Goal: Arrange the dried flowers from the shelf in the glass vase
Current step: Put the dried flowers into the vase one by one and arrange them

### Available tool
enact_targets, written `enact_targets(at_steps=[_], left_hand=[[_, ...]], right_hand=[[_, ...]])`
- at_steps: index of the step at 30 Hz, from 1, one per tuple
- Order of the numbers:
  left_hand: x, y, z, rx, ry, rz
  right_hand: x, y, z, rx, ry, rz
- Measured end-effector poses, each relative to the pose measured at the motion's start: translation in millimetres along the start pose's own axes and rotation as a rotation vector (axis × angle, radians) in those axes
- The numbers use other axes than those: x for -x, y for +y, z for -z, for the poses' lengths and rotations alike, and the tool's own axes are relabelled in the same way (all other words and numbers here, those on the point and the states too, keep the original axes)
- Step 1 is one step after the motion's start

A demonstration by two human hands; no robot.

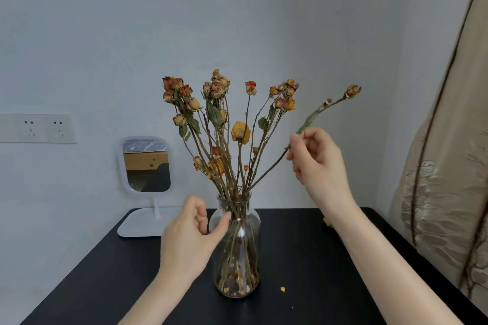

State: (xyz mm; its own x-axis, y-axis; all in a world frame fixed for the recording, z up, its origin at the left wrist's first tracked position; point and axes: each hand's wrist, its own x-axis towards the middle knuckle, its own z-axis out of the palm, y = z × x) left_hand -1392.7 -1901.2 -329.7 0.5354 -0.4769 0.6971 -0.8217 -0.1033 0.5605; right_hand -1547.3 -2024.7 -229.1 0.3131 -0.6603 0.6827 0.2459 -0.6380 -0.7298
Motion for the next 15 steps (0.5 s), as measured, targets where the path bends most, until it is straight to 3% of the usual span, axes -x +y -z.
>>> enact_targets(at_steps=[3,7,15], left_hand=[[1,-16,-20,0.053,-0.167,0.197],[-15,-15,-46,0.289,-0.294,0.333],[-26,-6,-61,0.359,-0.222,0.28]], right_hand=[[-3,-3,-10,0.071,0.009,0.062],[-1,4,-23,0.205,-0.047,0.098],[0,18,-35,0.397,-0.184,0.121]])
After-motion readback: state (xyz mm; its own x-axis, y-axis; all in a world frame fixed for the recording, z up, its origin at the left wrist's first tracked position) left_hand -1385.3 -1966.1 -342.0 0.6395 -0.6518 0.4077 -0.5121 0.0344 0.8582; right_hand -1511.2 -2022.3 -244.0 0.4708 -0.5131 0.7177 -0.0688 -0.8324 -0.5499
